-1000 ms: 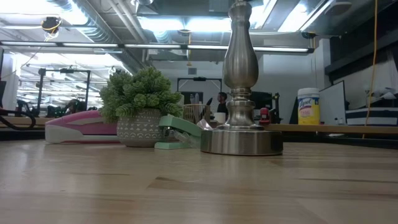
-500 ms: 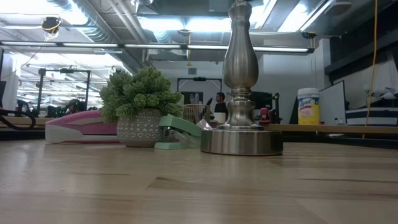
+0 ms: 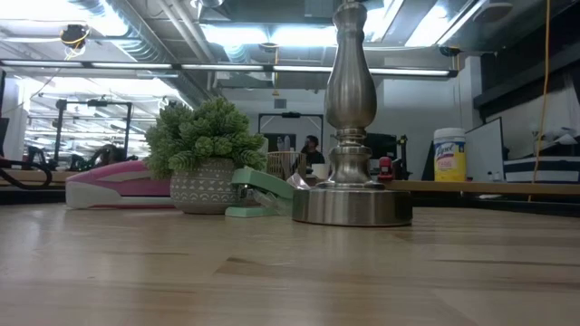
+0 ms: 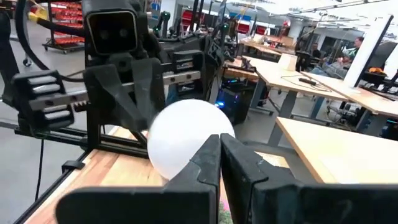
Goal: Screw lightbulb
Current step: Insert the lightbulb into the lamp
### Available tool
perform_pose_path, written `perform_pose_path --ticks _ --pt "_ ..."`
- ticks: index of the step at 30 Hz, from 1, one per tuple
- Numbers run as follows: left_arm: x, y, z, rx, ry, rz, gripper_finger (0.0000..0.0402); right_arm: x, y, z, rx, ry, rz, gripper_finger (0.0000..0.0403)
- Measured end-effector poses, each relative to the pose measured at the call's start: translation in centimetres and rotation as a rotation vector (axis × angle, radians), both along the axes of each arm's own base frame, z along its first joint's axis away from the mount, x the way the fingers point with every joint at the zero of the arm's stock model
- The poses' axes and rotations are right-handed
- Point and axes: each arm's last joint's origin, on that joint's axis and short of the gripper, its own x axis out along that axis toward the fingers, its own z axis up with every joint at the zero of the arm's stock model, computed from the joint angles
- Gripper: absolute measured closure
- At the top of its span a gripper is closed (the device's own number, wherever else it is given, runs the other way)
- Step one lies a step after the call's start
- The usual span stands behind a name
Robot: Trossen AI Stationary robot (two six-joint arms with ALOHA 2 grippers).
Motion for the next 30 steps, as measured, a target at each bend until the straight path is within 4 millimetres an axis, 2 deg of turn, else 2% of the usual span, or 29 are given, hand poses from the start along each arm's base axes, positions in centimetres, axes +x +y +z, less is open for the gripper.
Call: perform_pose_path --ticks 9,21,30 --pt "0.0 0.3 -0.1 0.018 0.024 0.063 0.0400 0.0 0.4 0.0 0.042 0.009 0.126 0.0386" --pt "-0.2 0.5 -0.1 0.033 0.044 0.166 0.0400 0.0 0.6 -0.3 0.081 0.042 0.206 0.0386" --pt "-0.7 -0.6 -0.1 0.039 0.046 0.136 0.0400 -1.7 0.4 0.9 0.062 -0.028 0.173 0.0386"
